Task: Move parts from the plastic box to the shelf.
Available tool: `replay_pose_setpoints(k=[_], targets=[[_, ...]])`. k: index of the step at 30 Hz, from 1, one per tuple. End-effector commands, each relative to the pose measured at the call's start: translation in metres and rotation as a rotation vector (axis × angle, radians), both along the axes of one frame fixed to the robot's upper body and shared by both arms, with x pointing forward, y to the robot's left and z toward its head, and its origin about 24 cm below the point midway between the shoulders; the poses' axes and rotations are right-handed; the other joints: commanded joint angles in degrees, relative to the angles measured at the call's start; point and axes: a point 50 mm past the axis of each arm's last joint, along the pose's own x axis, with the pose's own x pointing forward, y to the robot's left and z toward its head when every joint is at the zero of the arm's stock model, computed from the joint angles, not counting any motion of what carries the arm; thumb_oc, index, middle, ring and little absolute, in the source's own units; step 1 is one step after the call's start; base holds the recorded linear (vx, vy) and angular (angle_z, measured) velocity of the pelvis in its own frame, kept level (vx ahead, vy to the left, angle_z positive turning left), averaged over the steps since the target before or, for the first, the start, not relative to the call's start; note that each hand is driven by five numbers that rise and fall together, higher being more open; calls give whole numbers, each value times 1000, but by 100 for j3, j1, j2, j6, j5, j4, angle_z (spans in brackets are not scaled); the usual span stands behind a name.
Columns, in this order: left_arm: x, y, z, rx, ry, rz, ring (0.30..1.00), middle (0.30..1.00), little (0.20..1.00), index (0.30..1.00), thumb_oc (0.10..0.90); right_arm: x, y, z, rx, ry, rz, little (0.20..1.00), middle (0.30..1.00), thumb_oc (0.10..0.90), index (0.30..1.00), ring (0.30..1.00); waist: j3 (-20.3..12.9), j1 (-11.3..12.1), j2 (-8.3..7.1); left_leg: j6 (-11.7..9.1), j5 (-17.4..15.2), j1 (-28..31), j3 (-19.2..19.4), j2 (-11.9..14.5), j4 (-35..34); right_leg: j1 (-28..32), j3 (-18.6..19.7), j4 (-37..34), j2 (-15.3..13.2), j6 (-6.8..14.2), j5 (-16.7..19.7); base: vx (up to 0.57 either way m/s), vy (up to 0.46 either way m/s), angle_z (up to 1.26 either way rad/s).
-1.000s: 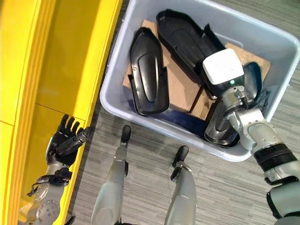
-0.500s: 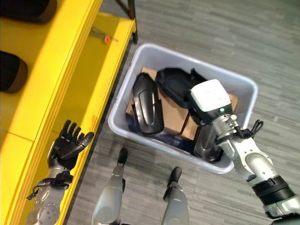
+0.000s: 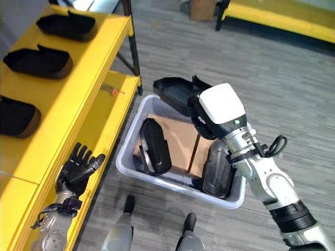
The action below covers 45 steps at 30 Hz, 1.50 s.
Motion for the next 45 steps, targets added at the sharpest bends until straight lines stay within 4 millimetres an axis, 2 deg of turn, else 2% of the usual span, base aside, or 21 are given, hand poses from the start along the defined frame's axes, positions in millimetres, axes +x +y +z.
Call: replay_pose_setpoints(k=[1,9,13,16,17,18,19,20,21,22,23,27,28,30,31,32,33,34,38,40,45], targets=[[-3,1,10,61,-72,-39,1000,1000,1000,1000,900,-4,16,41,64,-192,96,300,300,400,300,300,-1073,22,-123,-138,-293,440,136,369,-123,-65,120,96,-109,-6,336,-19,-20,-17],[-6,-1,6,49,-58,-32,1000,1000,1000,1000,900,-3,26,46,61,-202,139,300,300,400,300,300,-1288,-31,-22,-183,-248,642,122,554,-123,133,147,257,73,-143,48,-5,-48,-8],[-11,-4,2,10,-45,1,1000,1000,1000,1000,900,0,43,60,77,-266,201,300,300,400,300,300,-1227,25,108,-211,-97,781,144,816,-123,-5,211,766,377,-325,-342,-54,-113,-4],[-14,-4,-1,-21,-39,27,1000,1000,1000,1000,900,0,52,71,109,-318,245,300,300,400,300,300,-1112,97,173,-256,132,696,132,1021,-100,-183,185,1036,584,-445,-499,-100,-160,-13],[-13,-6,-3,-27,-35,28,1000,1000,1000,1000,900,-4,55,78,120,-354,269,300,300,400,300,300,-1022,160,216,-303,319,587,82,1050,-78,-216,110,1068,614,-478,-509,-107,-119,-9],[-12,-6,-3,-28,-36,28,1000,1000,1000,1000,900,-4,55,79,119,-355,269,300,300,400,300,300,-1019,146,223,-307,328,572,61,1055,-79,-221,92,1073,618,-482,-511,-163,-107,1],[-10,-7,-2,-36,-42,29,1000,1000,1000,1000,900,-5,53,82,126,-381,266,300,300,400,300,300,-919,165,244,-341,434,383,43,1068,-34,-263,-14,1114,603,-501,-555,-173,-135,13],[-9,-9,-1,-56,-46,29,1000,1000,1000,1000,900,-9,48,85,135,-416,249,300,300,400,300,300,-796,155,250,-307,627,139,170,1087,66,-277,-283,1189,527,-563,-655,-231,-182,23],[-8,-11,1,-56,-52,17,1000,1000,1000,1000,900,-11,46,88,134,-437,242,300,300,400,300,300,-701,167,255,-262,707,1,282,1061,245,-294,-382,1222,492,-583,-624,-209,-208,80],[-6,-12,1,-53,-51,6,1000,1000,1000,1000,900,-13,44,88,139,-446,240,300,300,400,300,300,-623,94,215,-167,573,-89,541,1030,551,-305,-533,1276,412,-615,-620,-229,-203,156],[-3,-15,1,-45,-47,-16,1000,1000,1000,1000,900,-15,42,88,132,-446,236,300,300,400,300,300,-602,-28,166,-80,415,-104,1032,1088,1005,-351,-721,1289,344,-693,-562,-224,-176,193],[3,-21,5,-49,-60,-55,1000,1000,1000,1000,900,-17,32,84,155,-451,190,300,300,400,300,300,-593,-204,119,58,-240,62,1606,1109,2295,-374,-1174,1393,204,-893,-601,-122,-101,124],[3,-21,5,-49,-60,-56,1000,1000,1000,1000,900,-17,31,84,156,-451,189,300,300,400,300,300,-586,-214,128,56,-263,46,1581,1120,2332,-363,-1192,1403,207,-893,-615,0,15,54],[6,-25,3,-54,-53,-70,1000,1000,1000,1000,900,-18,23,80,161,-445,155,300,300,400,300,300,-641,-337,161,-35,-511,216,1690,1137,2417,-293,-1377,1551,140,-853,-791,68,66,114],[9,-30,3,-57,-51,-102,1000,1000,1000,1000,900,-24,13,80,163,-461,122,300,300,400,300,300,-725,-540,196,-52,-631,288,2155,1156,1902,-165,-1683,1547,-11,-722,-729,86,201,219],[7,-29,1,-60,-43,-96,1000,1000,1000,1000,900,-24,8,78,176,-450,97,300,300,400,300,300,-818,-529,216,-86,-701,395,2087,1037,1622,-108,-1744,1477,-102,-668,-700,63,201,193],[7,-29,1,-60,-43,-96,1000,1000,1000,1000,900,-24,8,78,176,-450,96,300,300,400,300,300,-818,-530,213,-84,-697,397,2085,1032,1616,-105,-1747,1475,-106,-666,-698,82,217,128],[10,-29,6,-55,-65,-97,1000,1000,1000,1000,900,-24,6,77,186,-448,88,300,300,400,300,300,-801,-441,164,-98,-670,332,1953,883,1706,-48,-1817,1432,-281,-607,-529,61,115,16],[7,-25,5,-26,-61,-104,1000,1000,1000,1000,900,-28,7,76,202,-457,98,300,300,400,300,300,-872,-355,44,39,-937,495,1959,612,1456,75,-1905,1340,-549,-432,-262,64,142,0],[7,-25,5,-29,-60,-99,1000,1000,1000,1000,900,-28,8,76,202,-459,100,300,300,400,300,300,-884,-323,32,58,-962,508,1952,569,1426,90,-1929,1340,-596,-402,-228,27,90,20],[3,-20,3,-22,-53,-76,1000,1000,1000,1000,900,-24,13,74,183,-445,107,300,300,400,300,300,-958,-139,-81,186,-1026,640,1868,229,1061,231,-2038,1177,-815,-195,124,32,121,12]])
